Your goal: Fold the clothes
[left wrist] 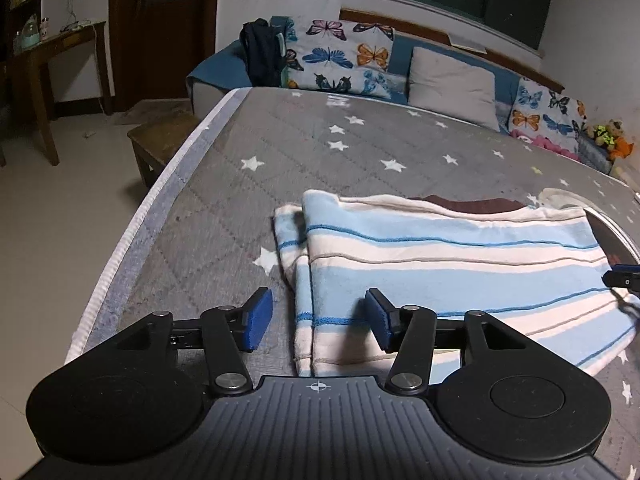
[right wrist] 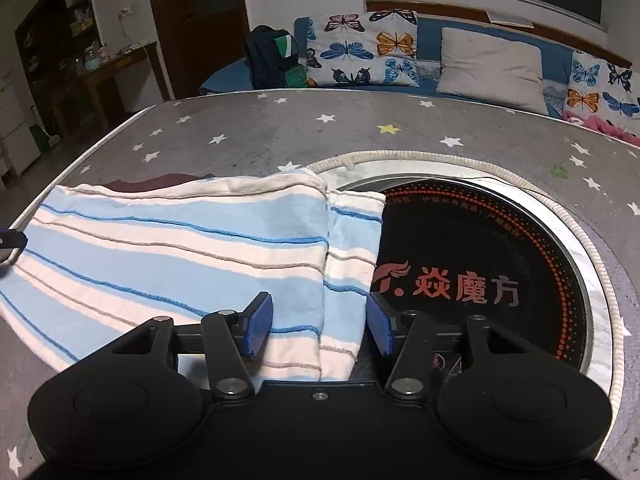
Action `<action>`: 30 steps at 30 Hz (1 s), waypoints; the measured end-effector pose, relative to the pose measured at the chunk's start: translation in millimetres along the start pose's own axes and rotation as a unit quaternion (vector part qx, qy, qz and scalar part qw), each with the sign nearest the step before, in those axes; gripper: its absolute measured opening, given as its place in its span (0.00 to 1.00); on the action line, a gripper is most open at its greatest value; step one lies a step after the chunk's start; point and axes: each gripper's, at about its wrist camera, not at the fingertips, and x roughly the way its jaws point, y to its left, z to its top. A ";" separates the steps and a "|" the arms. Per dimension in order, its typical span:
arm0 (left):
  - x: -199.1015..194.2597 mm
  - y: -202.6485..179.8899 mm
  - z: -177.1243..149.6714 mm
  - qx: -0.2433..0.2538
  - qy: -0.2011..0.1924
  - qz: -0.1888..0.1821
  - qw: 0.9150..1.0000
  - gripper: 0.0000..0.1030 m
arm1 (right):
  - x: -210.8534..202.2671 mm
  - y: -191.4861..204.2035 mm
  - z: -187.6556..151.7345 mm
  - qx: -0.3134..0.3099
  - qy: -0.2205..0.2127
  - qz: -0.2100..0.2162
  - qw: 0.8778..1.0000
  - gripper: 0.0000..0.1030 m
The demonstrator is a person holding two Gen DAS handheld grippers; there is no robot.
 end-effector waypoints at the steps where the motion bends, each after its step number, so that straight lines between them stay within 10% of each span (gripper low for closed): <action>1: 0.6 0.7 -0.2 -0.002 0.001 0.000 1.000 0.54 | -0.6 0.0 -0.3 0.002 0.000 0.001 1.000 0.55; 14: 19.6 -3.1 -1.6 -0.007 0.003 -0.014 1.000 0.56 | 0.5 9.7 0.3 -0.003 0.004 0.024 1.000 0.36; 23: 37.6 -5.1 3.2 -0.014 0.000 -0.028 1.000 0.14 | -8.6 11.2 2.7 -0.003 -0.004 0.025 1.000 0.18; 30: 23.2 -14.8 23.9 -0.012 -0.048 -0.041 0.998 0.12 | -30.2 21.1 10.0 -0.032 -0.029 0.022 0.999 0.14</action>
